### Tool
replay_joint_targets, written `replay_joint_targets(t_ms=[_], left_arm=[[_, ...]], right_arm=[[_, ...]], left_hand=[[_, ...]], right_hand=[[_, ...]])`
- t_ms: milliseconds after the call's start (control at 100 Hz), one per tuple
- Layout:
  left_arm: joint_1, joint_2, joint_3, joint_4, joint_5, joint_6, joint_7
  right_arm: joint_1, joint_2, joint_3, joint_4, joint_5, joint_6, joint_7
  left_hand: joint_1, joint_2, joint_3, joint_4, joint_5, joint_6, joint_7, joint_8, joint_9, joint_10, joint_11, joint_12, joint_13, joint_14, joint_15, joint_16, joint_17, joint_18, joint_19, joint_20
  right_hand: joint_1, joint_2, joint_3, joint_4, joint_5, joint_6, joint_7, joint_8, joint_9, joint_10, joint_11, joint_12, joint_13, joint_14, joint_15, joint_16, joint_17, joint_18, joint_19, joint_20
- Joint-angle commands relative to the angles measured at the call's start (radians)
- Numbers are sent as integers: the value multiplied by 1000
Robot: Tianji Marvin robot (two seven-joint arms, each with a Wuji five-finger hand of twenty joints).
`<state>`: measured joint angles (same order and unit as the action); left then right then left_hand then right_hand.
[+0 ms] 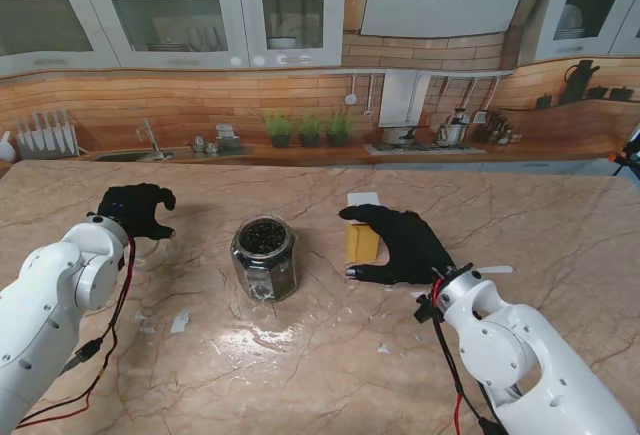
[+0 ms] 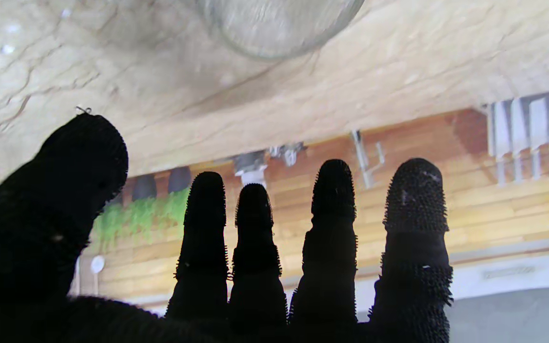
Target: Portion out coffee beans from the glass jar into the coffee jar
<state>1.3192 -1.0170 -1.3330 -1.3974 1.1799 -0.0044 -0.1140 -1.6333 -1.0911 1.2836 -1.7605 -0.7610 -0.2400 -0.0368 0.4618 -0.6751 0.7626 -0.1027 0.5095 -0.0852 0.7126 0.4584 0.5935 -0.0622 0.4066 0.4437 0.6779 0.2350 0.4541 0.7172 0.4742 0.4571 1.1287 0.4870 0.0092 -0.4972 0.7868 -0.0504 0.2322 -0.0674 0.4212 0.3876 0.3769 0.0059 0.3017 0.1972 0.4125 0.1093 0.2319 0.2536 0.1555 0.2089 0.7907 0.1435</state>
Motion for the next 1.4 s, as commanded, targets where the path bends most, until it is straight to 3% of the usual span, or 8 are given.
replay_joint_targets(t_ms=[0, 110, 480, 780, 1040, 1260, 1390], left_arm=[[10, -7, -8, -34, -3, -5, 22], [28, -11, -37, -78, -13, -46, 37], [77, -26, -102, -187, -133, -148, 43], [106, -33, -121, -248, -172, -198, 62], [126, -37, -128, -280, -188, -224, 79], [131, -39, -130, -289, -183, -242, 99], [133, -40, -130, -289, -187, -252, 111]], right_arm=[[-11, 5, 18, -24, -22, -19, -3], [-12, 9, 50, -34, -51, -42, 4], [96, 28, 75, 28, -111, -65, 78], [202, 37, 28, 125, -144, -47, 110], [293, 39, -34, 213, -143, -7, 127], [391, 37, -109, 302, -122, 32, 145], [455, 35, -167, 363, -95, 63, 160]], left_hand=[[-23, 26, -32, 34, -34, 36, -45, -17, -53, 27, -21, -20, -69, 34, -37, -33, -101, 82, -47, 26], [-28, 53, -65, 38, -46, 42, -67, -26, -79, 34, -39, -37, -136, 45, -73, -78, -217, 96, -100, 36], [-40, 109, -177, 48, -81, 59, -194, -93, -130, 49, -96, -91, -228, 63, -147, -166, -350, 113, -219, 5], [-29, 133, -198, 57, -68, 57, -206, -99, -126, 53, -99, -108, -235, 64, -157, -184, -367, 112, -236, -7], [-23, 140, -205, 61, -62, 60, -200, -95, -117, 51, -92, -106, -219, 67, -147, -181, -350, 116, -222, -2], [-23, 142, -208, 63, -63, 61, -196, -92, -109, 49, -86, -103, -207, 66, -139, -178, -339, 120, -212, 2], [-23, 144, -207, 64, -60, 64, -192, -91, -104, 48, -84, -101, -200, 66, -134, -176, -331, 120, -206, 5]], right_hand=[[50, -34, 11, 9, 6, -23, 10, -9, 2, -25, 10, 6, 10, -38, 2, 1, 1, -15, -6, -9], [62, -46, 10, 8, 8, -40, 14, -6, 5, -29, 9, 6, 15, -37, 4, 2, 6, -15, -5, -9], [91, -75, 0, 6, -18, -101, 34, 6, -25, -39, 20, 13, -14, -27, 6, 6, 0, -12, -10, -11], [82, -80, -3, 4, -53, -163, 42, 11, -75, -54, 43, 24, -43, 2, 17, 12, 4, 18, 2, -6], [91, -100, -3, 0, -93, -273, 39, 13, -135, -56, 75, 36, -43, 19, 37, 21, 23, 30, 24, 4], [120, -119, -9, -3, -104, -309, 44, 18, -158, -55, 112, 48, -26, 18, 56, 30, 46, 32, 44, 13], [146, -139, -19, -6, -117, -286, 58, 22, -159, -45, 146, 58, 8, 12, 77, 40, 87, 26, 67, 24]])
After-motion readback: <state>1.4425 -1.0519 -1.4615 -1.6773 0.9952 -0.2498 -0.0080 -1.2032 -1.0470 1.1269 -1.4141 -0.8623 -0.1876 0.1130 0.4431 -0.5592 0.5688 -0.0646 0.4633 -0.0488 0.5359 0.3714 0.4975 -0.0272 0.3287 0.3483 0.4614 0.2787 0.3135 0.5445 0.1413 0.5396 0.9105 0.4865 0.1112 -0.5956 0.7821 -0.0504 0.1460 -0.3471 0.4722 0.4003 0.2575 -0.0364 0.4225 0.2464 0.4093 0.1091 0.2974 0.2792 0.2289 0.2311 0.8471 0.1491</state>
